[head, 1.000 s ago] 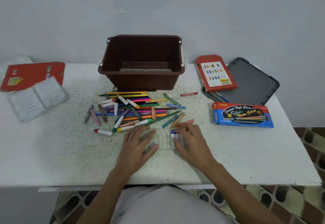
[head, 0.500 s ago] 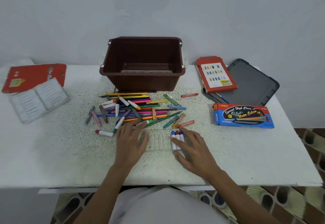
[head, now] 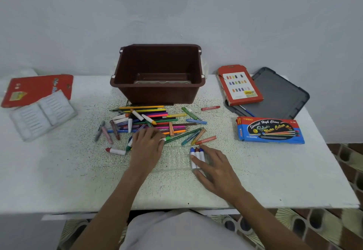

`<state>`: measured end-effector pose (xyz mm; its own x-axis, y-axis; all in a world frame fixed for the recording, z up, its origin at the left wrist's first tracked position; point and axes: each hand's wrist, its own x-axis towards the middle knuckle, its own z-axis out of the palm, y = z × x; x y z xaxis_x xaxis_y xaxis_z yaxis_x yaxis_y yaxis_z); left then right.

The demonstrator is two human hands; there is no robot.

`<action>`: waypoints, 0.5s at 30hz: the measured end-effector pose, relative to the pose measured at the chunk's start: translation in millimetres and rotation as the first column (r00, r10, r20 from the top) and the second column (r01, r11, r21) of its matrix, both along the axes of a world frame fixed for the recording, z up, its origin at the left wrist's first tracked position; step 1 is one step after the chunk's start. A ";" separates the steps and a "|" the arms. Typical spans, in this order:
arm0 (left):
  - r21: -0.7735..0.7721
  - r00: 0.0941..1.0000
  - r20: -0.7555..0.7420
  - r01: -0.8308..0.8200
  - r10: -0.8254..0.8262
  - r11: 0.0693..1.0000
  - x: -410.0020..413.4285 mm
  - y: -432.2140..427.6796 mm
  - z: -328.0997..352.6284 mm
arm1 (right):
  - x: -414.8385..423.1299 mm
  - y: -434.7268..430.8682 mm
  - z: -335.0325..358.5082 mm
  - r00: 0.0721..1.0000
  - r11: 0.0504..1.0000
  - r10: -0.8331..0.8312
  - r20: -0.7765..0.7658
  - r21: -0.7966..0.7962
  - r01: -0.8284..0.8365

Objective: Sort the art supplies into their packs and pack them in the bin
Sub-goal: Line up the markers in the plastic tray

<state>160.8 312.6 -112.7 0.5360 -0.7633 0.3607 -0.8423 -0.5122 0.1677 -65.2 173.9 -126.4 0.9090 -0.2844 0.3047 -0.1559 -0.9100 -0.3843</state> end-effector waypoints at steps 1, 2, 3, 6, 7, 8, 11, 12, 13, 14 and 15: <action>-0.010 1.000 0.007 0.017 -0.016 1.000 0.4 0.3 1.1 | 0.0 -0.1 0.2 1.000 1.000 0.003 0.004 0.001 -0.003; -0.015 0.999 0.020 0.036 -0.036 0.999 0.2 0.9 2.4 | 0.1 -0.3 0.5 1.000 1.000 0.004 0.007 0.001 -0.004; -0.021 0.998 0.038 0.054 -0.053 0.998 -0.3 1.5 3.8 | 0.1 -0.3 0.7 1.000 1.000 0.005 0.006 0.001 -0.005; -0.041 0.996 0.048 0.079 -0.077 0.996 -0.4 2.0 5.9 | 0.4 0.4 1.7 1.000 1.000 -0.001 -0.003 -0.002 0.001; -0.042 0.997 0.032 0.073 -0.072 0.996 -0.4 1.6 6.2 | 0.5 0.3 1.8 1.000 1.000 -0.005 -0.007 -0.003 0.005; -0.040 0.998 0.016 0.067 -0.067 0.997 0.0 1.2 6.6 | 0.6 0.1 1.7 1.000 1.000 -0.009 -0.010 -0.002 0.009; -0.024 0.998 -0.011 0.061 -0.061 0.998 1.3 -0.4 8.0 | 0.8 0.0 1.2 1.000 1.000 -0.017 -0.023 0.005 0.017; -0.024 0.998 -0.012 0.063 -0.064 0.998 1.5 -1.1 8.2 | 0.8 -0.2 1.1 1.000 1.000 -0.019 -0.025 0.007 0.019; -0.027 0.998 -0.010 0.064 -0.064 0.998 2.0 -1.7 8.3 | 0.9 -0.3 1.1 0.999 1.000 -0.020 -0.026 0.007 0.020; -0.031 0.998 -0.009 0.061 -0.061 0.998 2.4 -1.7 8.5 | 1.0 -0.3 1.1 0.999 1.000 -0.021 -0.027 0.007 0.021; -0.041 0.998 -0.015 0.056 -0.057 0.998 2.7 -1.6 8.1 | 1.0 -0.2 1.2 0.999 1.000 -0.022 -0.027 0.008 0.023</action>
